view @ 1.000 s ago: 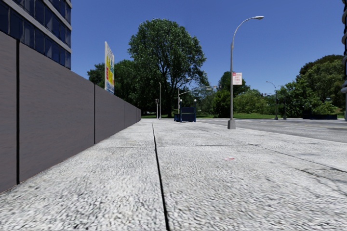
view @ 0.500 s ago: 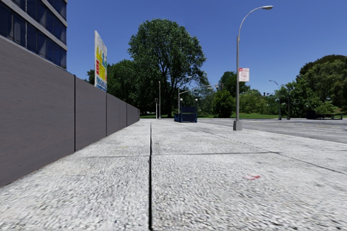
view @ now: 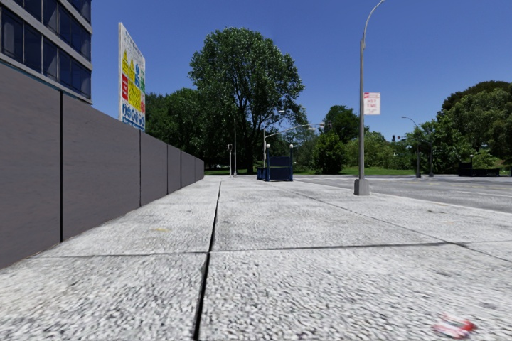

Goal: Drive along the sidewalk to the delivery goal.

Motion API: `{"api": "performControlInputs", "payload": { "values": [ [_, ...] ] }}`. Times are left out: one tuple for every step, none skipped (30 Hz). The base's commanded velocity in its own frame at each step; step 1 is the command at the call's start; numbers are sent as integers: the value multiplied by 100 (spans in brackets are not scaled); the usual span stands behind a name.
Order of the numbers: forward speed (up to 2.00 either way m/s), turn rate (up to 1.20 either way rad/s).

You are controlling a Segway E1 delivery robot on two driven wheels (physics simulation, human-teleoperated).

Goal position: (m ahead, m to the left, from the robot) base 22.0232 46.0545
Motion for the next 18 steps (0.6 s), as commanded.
{"api": "performControlInputs", "payload": {
  "values": [
    [200, 0],
    [200, 0],
    [200, 0],
    [200, 0],
    [200, 10],
    [200, 15],
    [200, 17],
    [200, 17],
    [200, 17],
    [200, 4],
    [200, 0],
    [200, 0],
    [200, 0],
    [200, 0],
    [200, 0],
    [200, 0],
    [200, 0],
    [200, 0]
  ]
}}
